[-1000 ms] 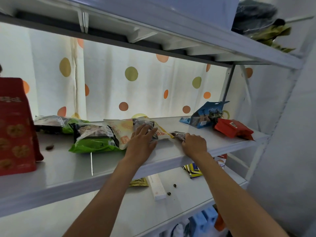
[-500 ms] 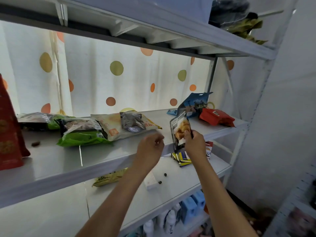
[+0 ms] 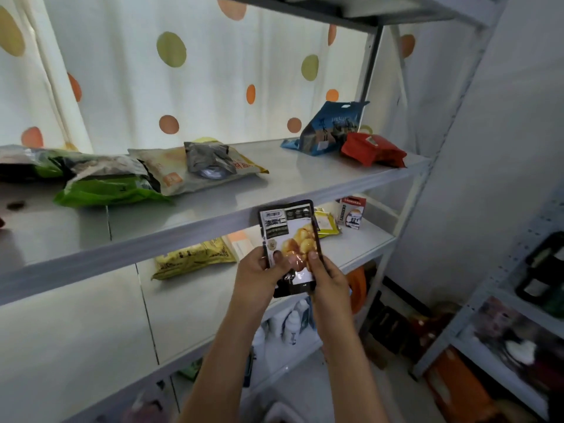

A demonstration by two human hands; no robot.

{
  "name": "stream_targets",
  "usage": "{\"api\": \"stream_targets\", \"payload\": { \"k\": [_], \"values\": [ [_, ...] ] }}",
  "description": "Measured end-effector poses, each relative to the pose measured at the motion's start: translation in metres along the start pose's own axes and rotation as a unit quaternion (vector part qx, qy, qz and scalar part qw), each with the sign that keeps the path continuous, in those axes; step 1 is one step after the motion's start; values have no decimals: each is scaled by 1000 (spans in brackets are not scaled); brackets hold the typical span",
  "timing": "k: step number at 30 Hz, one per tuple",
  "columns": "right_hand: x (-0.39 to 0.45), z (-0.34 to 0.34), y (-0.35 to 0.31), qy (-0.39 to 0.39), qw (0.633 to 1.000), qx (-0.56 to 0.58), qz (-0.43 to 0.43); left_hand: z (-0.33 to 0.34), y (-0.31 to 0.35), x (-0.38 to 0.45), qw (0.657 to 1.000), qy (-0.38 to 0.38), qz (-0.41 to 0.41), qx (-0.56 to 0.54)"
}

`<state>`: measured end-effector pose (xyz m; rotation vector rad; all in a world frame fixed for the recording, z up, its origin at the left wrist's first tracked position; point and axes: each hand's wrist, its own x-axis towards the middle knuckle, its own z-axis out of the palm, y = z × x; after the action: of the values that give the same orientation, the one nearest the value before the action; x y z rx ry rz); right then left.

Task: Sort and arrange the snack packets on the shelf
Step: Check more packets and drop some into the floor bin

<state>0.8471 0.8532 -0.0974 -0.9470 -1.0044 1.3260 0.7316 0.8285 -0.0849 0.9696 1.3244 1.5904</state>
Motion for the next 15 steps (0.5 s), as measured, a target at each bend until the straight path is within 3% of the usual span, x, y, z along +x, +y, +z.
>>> {"api": "stream_targets", "payload": {
  "k": [15],
  "values": [
    [-12,11,37,-117,989,-69,59,-43,-24,-32,997,78,29,3]
  ]
}}
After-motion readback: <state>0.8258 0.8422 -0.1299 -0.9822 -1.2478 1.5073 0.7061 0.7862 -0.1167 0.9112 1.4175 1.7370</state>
